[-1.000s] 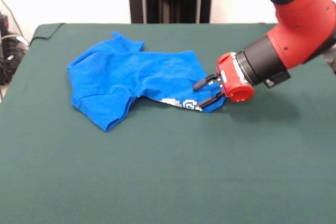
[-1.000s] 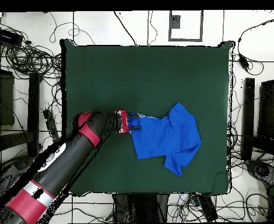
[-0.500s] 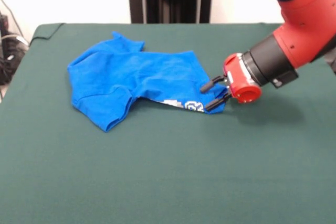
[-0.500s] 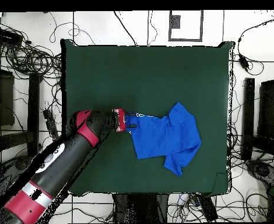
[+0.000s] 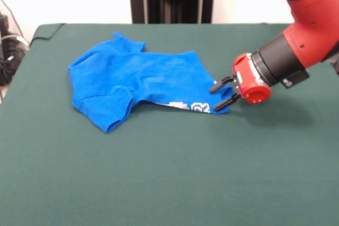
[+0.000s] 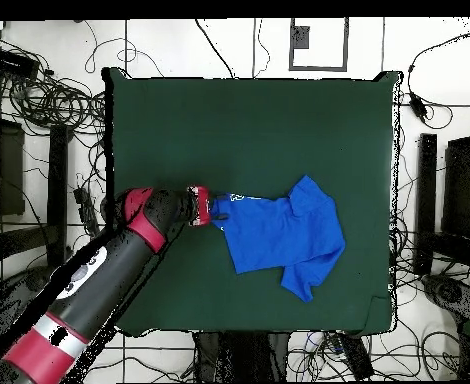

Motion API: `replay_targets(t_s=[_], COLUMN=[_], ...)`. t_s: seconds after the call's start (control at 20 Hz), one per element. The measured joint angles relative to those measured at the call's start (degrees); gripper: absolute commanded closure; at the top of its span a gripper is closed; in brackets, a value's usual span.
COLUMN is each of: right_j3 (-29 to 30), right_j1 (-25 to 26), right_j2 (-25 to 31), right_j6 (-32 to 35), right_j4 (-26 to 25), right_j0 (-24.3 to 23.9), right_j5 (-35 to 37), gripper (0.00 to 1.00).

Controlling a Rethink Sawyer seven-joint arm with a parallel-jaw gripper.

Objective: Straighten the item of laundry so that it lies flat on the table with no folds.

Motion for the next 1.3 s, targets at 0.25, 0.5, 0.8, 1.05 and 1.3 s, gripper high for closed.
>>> replay_targets(t_s=[0.25,0.5,0.8,1.05,1.3], right_j3=[-0.3,-0.4,-0.5,-1.6,-2.6], right_j1=[0.3,0.4,0.4,0.8,2.1], right_j2=[-1.2,-1.7,-1.7,-1.7,-2.9], right_j6=[0.5,2.7,6.0,9.2,12.9], right_j4=[0.0,0.1,0.3,2.2,3.3], right_j0=[0.6,2.0,3.4,3.5,3.5], right_j5=[2.6,5.8,7.3,7.3,7.3], gripper=[0.00,0.00,0.00,0.00,0.00])
